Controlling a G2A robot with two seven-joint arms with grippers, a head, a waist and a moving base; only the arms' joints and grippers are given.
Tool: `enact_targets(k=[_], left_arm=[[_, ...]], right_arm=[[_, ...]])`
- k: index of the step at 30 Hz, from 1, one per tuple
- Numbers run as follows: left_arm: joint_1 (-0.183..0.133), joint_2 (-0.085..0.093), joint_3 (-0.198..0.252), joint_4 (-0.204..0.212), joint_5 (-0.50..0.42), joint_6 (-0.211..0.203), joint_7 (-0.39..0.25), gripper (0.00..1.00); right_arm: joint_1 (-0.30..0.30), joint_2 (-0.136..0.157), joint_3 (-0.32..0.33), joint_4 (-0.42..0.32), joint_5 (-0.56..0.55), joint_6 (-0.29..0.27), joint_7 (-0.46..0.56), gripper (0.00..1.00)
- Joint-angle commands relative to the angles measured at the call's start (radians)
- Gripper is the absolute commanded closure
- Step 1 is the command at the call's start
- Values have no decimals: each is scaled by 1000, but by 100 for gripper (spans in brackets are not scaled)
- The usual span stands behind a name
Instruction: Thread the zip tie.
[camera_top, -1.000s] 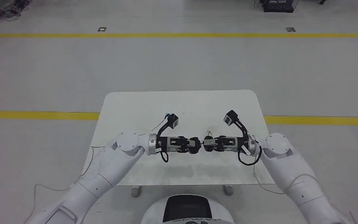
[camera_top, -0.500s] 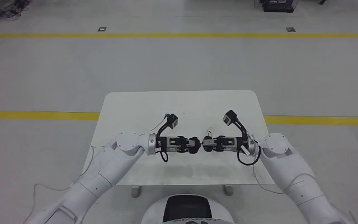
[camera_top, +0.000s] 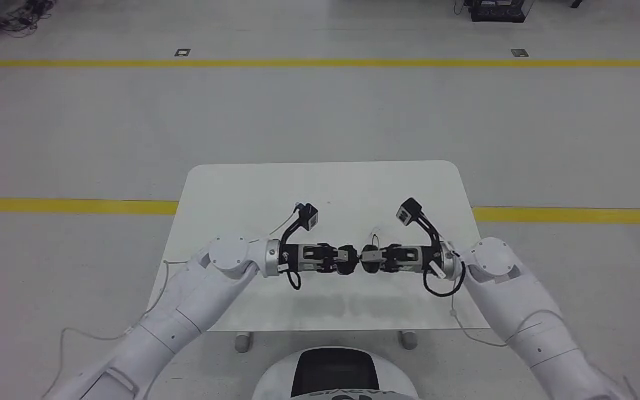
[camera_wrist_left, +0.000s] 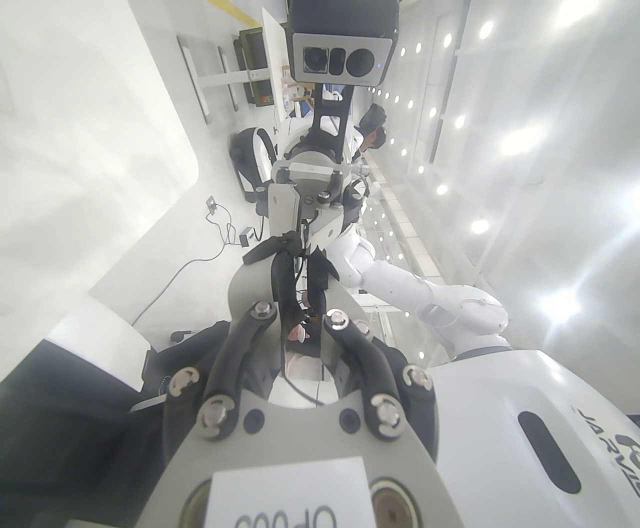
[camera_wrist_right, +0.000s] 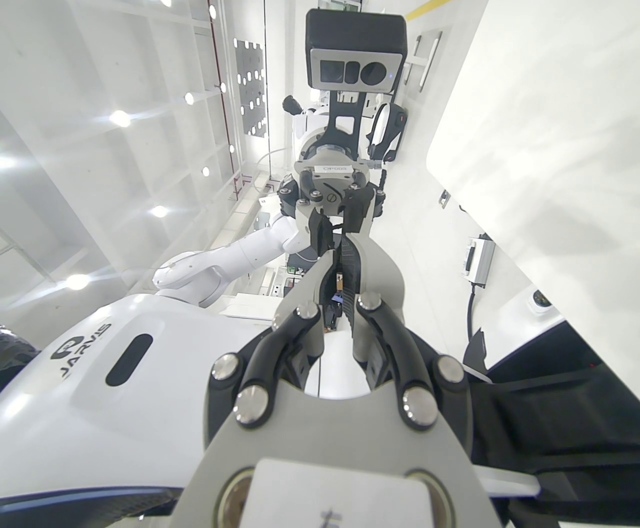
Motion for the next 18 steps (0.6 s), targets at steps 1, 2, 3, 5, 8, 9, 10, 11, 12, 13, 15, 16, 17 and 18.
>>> enact_targets(k=[1,2,3,5,8,9,10,11,12,13,15,16,17,18], left_arm=[[-1,0,1,1,-1,0,2,91],[-1,0,2,1,-1,1,2,91],[-1,0,3,2,-1,1,2,91],[-2,0,4,2,-2,0,3,91],[-3,0,5,3,-2,-1,4,92],[-3,0,6,3,-3,-1,4,91],[-3,0,6,3,-3,-1,4,92],[-4,0,7,3,-3,-1,4,92],[-4,0,7,3,-3,-1,4,92],[-4,0,7,4,-3,-1,4,92],[-4,0,8,4,-4,-1,4,93],[-5,0,8,5,-4,-1,5,94],[-5,0,8,5,-4,-1,5,94],[-5,0,9,5,-5,-1,5,94]], right_arm=[[1,0,-2,1,0,0,1,100],[1,0,-3,1,0,0,2,100],[1,0,-4,2,0,0,3,100],[2,0,-5,3,1,0,3,100],[3,0,-7,4,2,-1,2,100],[3,0,-7,5,2,-1,1,100],[3,0,-8,5,2,-1,1,100],[4,0,-8,6,3,-2,1,100],[4,0,-9,6,3,-2,1,100],[4,0,-9,7,3,-2,1,100],[4,0,-10,8,3,-2,1,100],[5,0,-11,8,4,-2,1,100],[5,0,-11,9,4,-1,2,100],[5,0,-12,9,3,-1,2,100]])
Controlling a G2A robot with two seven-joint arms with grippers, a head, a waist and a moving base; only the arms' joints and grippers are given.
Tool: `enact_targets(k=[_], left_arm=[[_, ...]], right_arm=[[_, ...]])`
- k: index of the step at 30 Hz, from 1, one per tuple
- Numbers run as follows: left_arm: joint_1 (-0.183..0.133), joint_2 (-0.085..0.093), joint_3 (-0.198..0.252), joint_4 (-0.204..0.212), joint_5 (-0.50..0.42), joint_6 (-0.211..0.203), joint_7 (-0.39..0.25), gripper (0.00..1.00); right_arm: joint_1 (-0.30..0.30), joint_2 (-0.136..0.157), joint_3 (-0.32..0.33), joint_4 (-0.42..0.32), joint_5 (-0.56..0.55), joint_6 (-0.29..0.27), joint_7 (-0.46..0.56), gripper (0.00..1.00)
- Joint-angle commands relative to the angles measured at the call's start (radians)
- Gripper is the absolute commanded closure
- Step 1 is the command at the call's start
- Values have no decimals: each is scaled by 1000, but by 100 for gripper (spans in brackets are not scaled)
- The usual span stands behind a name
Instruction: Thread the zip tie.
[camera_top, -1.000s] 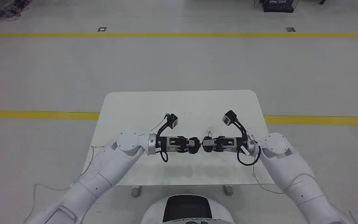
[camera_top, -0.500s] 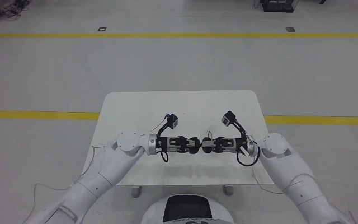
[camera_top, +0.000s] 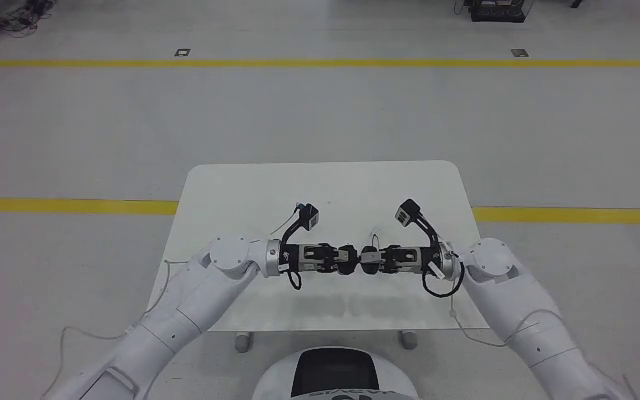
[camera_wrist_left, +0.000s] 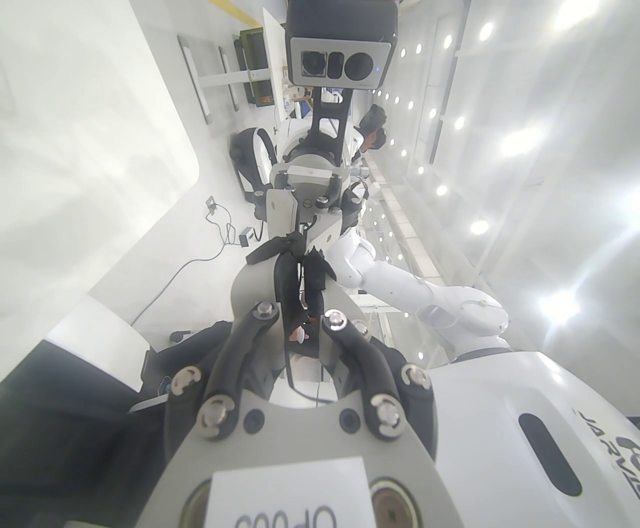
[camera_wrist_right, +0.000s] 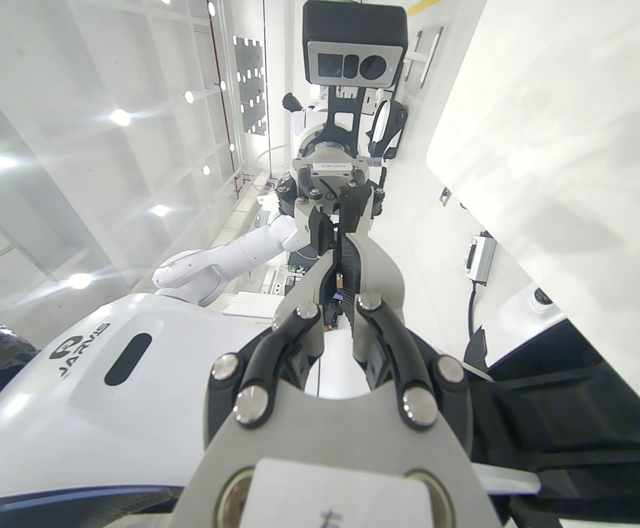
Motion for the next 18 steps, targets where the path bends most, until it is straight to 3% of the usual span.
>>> enact_targets(k=[1,18], left_arm=[[0,0,0,0,0,0,0,93],[-5,0,7,4,-3,-4,2,93]], right_arm=[[1,0,-1,0,0,0,1,100],[5,2,-7,4,0,1,8,100]])
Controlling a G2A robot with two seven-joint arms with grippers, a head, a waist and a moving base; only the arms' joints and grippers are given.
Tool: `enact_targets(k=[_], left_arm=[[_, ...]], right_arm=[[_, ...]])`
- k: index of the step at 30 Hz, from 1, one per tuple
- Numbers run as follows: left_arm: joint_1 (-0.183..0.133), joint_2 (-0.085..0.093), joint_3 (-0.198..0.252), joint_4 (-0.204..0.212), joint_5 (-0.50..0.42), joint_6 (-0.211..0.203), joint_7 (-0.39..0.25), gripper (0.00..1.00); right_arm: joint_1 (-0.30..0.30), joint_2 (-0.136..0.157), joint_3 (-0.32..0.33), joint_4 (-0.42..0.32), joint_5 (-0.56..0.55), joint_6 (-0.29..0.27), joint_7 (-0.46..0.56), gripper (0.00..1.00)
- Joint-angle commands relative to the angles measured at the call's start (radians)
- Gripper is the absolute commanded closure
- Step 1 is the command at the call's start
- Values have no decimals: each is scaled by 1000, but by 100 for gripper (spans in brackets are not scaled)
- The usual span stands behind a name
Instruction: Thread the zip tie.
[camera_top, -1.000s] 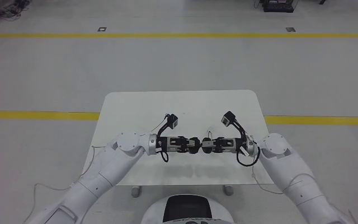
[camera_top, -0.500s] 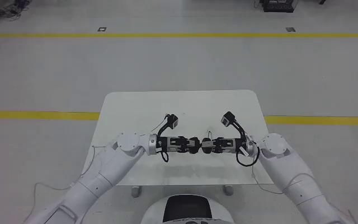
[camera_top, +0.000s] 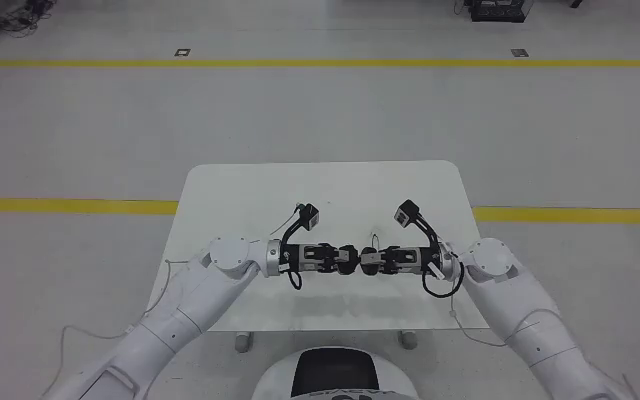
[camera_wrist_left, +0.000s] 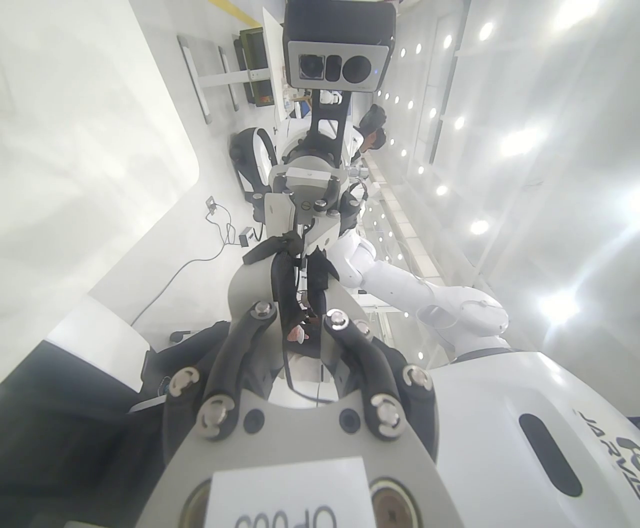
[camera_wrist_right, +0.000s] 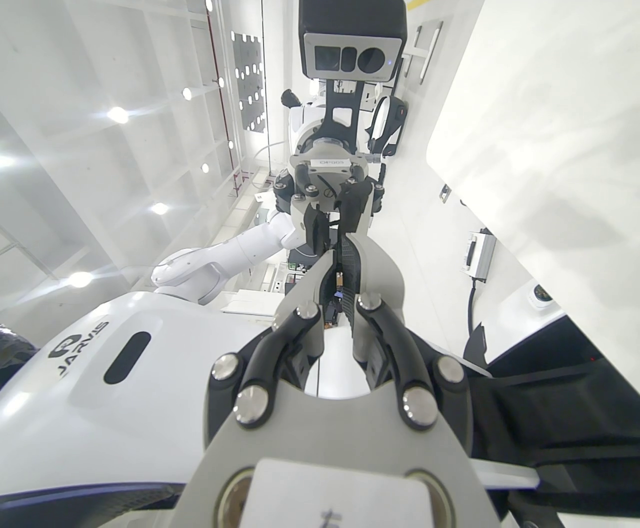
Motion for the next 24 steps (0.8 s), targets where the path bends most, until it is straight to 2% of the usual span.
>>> enact_targets(k=[1,4,9,10,11,22,24], left_arm=[[-1,0,1,0,0,0,0,93],[-1,0,2,2,-2,-1,-3,100],[-4,0,4,4,-3,-4,-6,100],[-4,0,4,5,-3,-5,-7,100],[-4,0,4,6,-3,-6,-7,100],[-3,3,1,11,6,-17,-3,100],[-3,4,-1,6,12,-29,-5,100]], right_arm=[[1,0,-1,0,0,1,0,100],[1,0,-3,1,-1,1,-1,100],[3,0,-5,2,-1,4,-5,100],[3,0,-4,4,2,6,-10,67],[2,0,-3,6,7,8,-15,0],[-9,5,34,20,59,8,-21,0],[-9,5,34,20,59,8,-21,0]])
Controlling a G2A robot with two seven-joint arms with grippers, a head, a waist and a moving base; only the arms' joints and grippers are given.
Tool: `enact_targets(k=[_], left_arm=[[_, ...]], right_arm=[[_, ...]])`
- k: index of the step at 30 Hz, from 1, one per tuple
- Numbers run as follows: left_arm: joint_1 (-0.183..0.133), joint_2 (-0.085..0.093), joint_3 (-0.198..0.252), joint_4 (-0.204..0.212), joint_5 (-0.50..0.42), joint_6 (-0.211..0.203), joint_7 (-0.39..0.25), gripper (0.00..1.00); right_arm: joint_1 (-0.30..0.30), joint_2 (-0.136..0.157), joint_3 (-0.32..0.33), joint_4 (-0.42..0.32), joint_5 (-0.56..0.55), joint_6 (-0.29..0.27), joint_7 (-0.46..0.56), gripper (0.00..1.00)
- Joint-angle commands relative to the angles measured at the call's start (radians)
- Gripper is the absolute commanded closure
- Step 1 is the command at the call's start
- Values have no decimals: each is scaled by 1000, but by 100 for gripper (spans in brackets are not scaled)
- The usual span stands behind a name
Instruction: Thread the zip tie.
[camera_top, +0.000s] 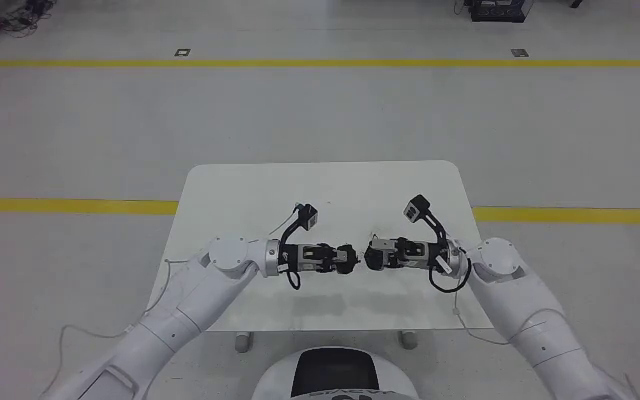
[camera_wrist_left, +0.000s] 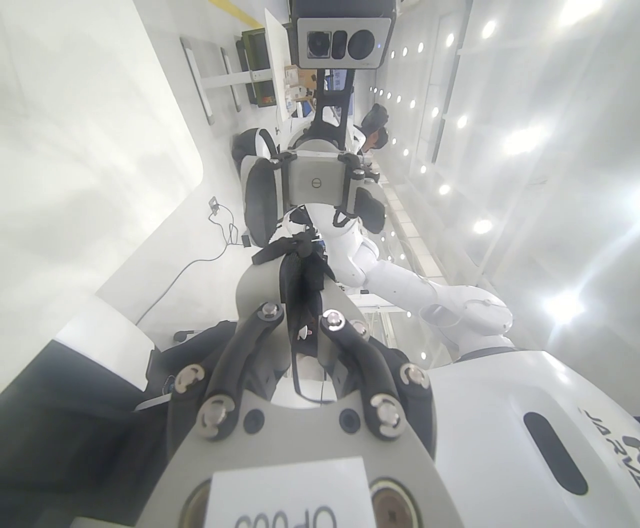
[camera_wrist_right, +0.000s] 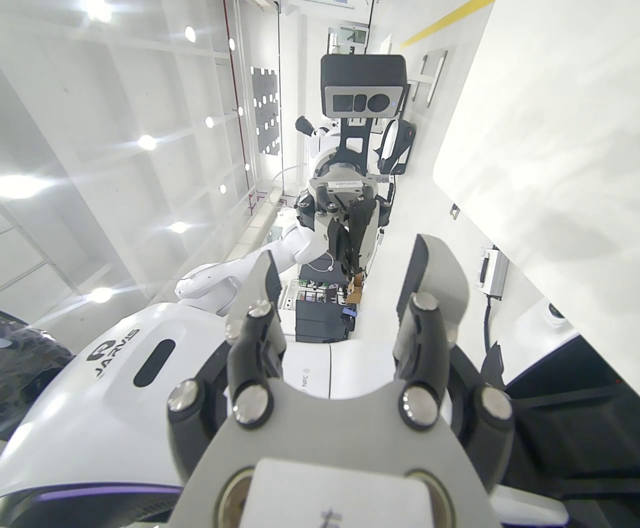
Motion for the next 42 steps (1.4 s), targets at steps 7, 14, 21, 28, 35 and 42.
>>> enact_targets(k=[7,14,21,28,35,42], left_arm=[[5,2,-3,-25,1,-56,-23,100],[4,6,-21,-58,92,-73,62,100],[83,28,-127,-177,305,-73,228,100],[140,44,-204,-203,417,-73,285,100],[202,57,-264,-246,416,-73,282,100],[240,66,-304,-276,410,-73,271,100]], right_arm=[[0,0,0,0,0,0,0,0],[0,0,0,0,0,0,0,0],[0,0,0,0,0,0,0,0],[0,0,0,0,0,0,0,0],[0,0,0,0,0,0,0,0],[0,0,0,0,0,0,0,0]])
